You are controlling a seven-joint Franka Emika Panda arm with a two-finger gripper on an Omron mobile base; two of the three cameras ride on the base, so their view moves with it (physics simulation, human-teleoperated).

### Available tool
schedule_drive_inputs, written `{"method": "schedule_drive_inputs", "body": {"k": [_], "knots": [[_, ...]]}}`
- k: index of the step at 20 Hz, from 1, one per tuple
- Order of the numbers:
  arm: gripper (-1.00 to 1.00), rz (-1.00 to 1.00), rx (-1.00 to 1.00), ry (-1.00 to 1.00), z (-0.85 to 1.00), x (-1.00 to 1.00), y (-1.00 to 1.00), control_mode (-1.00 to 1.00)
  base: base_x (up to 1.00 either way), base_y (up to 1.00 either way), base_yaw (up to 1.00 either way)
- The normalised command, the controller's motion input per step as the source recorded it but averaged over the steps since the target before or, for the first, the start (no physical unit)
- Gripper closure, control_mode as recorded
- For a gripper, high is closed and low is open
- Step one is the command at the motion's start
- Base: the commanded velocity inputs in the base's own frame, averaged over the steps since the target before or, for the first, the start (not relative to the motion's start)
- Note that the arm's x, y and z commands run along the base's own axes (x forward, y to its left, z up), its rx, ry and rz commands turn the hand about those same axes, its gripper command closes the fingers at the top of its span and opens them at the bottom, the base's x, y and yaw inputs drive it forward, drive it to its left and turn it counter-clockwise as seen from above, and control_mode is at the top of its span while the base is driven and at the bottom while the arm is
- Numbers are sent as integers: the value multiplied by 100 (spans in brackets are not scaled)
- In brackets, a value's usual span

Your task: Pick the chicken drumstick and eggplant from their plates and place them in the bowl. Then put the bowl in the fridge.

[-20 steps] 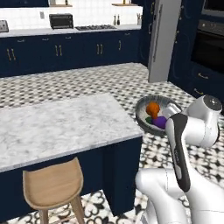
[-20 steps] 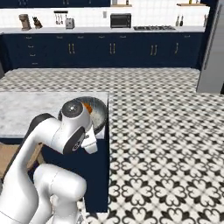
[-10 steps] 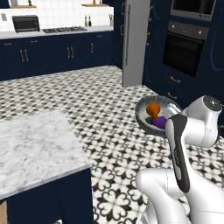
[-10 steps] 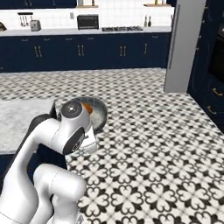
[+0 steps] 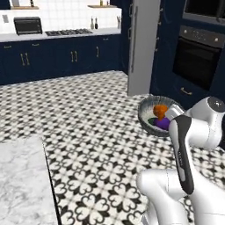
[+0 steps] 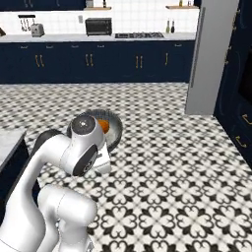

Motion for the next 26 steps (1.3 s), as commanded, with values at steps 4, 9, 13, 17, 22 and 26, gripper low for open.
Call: {"method": "schedule_drive_inputs", "body": {"k": [4,9,13,17,22,26], "knots": [[100,0,0,0,0,0,0,100,100,-22,12],[100,0,0,0,0,0,0,100,100,-11,9],[100,0,0,0,0,0,0,100,100,0,2],[100,0,0,0,0,0,0,100,100,0,0],[100,0,0,0,0,0,0,100,100,0,1],[100,0,0,0,0,0,0,100,100,0,1]]}}
